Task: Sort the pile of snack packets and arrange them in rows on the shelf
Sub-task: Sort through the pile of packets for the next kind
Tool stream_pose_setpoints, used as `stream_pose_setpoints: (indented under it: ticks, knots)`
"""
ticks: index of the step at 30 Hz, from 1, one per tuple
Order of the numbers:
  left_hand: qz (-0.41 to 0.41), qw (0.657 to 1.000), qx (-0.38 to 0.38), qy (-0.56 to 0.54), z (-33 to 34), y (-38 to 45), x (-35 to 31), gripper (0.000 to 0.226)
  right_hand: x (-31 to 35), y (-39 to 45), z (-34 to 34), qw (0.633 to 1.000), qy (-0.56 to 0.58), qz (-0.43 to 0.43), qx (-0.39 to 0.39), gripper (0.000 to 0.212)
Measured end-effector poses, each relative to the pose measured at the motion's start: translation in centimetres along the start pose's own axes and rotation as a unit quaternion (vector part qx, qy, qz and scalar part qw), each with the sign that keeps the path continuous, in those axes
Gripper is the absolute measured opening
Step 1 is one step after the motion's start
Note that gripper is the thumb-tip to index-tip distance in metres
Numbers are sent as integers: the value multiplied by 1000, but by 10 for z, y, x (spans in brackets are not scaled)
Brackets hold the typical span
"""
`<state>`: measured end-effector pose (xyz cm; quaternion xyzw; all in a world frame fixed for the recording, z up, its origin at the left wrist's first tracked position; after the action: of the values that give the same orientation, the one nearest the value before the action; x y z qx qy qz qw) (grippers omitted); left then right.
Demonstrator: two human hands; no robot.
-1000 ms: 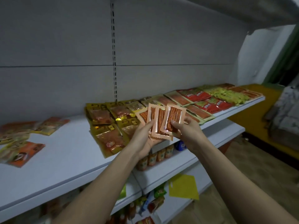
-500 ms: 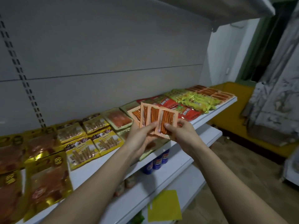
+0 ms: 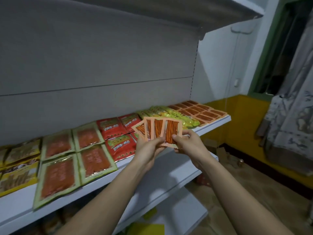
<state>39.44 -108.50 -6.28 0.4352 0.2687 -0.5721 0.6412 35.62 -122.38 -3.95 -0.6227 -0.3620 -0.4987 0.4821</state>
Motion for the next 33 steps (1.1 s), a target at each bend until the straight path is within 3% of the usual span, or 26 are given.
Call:
stream_pose_setpoints:
  ticks: [7, 14, 21, 24, 29, 33]
  knots:
    - [-25, 1000, 15, -7, 75, 56, 55, 41, 12, 84, -79, 1000, -7, 8, 2, 29]
    - [-45, 996, -65, -42, 113, 153, 104, 33, 42, 206, -130, 1000, -24, 15, -7, 26]
    - [29, 992, -125, -2, 118, 246, 121, 32, 98, 316, -200, 992, -104, 12, -72, 27]
    - [21, 991, -134, 9, 123, 266, 130, 27, 95, 348, -210, 975, -212, 47, -33, 24]
    - [20, 985, -165, 44, 144, 290, 152, 25, 93, 387, -204, 916, -390, 61, 73, 18]
    - [35, 976, -199, 83, 160, 290, 167, 20, 79, 396, -189, 880, -437, 44, 180, 27]
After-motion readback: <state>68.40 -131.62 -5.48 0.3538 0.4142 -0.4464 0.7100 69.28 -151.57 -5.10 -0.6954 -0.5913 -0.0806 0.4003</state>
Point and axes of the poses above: each hand's wrist, its own y-axis towards the middle knuckle, its own z-axis out of the palm, x = y × z, the point moved 4 cm from there along y, towards the middle knuckle, and after that the axes turned 15 degrees about z, right-handed, at the moved point
